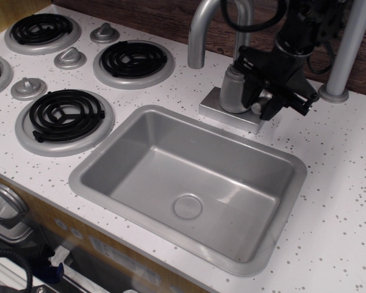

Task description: Lever vertical to front

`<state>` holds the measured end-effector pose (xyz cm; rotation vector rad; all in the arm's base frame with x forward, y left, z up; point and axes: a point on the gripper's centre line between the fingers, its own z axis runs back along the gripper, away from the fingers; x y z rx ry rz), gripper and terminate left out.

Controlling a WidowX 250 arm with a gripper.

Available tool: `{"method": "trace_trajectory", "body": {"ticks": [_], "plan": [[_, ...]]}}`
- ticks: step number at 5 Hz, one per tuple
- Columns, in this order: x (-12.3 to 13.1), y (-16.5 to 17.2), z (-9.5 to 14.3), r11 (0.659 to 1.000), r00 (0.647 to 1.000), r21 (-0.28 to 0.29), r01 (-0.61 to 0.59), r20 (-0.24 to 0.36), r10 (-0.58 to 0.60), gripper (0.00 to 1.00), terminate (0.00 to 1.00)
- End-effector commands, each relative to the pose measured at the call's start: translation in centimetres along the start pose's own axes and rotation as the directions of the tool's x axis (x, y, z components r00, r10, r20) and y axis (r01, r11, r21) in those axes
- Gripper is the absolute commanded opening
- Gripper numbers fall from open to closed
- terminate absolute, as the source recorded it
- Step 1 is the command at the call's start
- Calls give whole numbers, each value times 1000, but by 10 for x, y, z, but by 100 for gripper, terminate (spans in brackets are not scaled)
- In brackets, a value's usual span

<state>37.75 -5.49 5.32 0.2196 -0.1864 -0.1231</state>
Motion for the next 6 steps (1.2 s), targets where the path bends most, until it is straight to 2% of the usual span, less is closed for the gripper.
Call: {"method": "trace_trajectory", "body": {"ticks": [1,2,3,4,5,6], "plan": [[-4,10,-5,997,997,-56,-58,51,61,0,0],[-4,10,-1,997,997,-43,-70,36,72,100,0],[-9,10,12,995,995,15,-100,7,100,100,0],[-18,10,25,991,992,54,-124,2,124,100,0],[-26,12,30,988,990,67,-142,8,142,100,0],[-29,11,28,985,988,70,-154,13,154,100,100]]}}
